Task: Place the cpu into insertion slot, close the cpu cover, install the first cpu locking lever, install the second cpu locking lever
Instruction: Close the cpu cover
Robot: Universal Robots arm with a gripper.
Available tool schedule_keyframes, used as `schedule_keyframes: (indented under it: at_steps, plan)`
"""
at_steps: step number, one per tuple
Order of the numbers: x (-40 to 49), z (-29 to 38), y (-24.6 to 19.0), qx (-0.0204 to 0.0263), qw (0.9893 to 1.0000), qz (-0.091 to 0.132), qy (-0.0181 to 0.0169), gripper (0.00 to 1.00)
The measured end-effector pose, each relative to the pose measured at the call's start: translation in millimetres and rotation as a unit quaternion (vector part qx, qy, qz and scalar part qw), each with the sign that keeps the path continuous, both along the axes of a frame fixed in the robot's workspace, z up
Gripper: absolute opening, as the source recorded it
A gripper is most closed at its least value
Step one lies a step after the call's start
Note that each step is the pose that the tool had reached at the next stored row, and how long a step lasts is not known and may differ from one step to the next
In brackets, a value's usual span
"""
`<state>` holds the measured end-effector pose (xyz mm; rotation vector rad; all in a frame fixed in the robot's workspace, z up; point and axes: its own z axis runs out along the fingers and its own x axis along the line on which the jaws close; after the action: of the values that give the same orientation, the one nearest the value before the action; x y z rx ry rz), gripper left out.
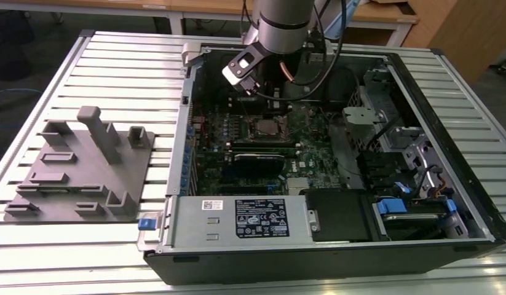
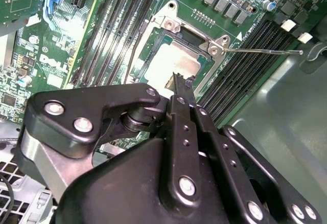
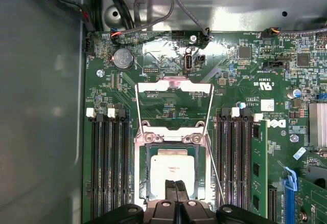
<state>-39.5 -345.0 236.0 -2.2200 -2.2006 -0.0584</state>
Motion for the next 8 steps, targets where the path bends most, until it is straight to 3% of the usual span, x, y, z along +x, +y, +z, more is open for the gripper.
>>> schedule_keyframes:
  at_steps: [8]
  plan:
    - [0.0,4.3,0.0,-0.0001,1.0000,0.000,0.0000,0.11]
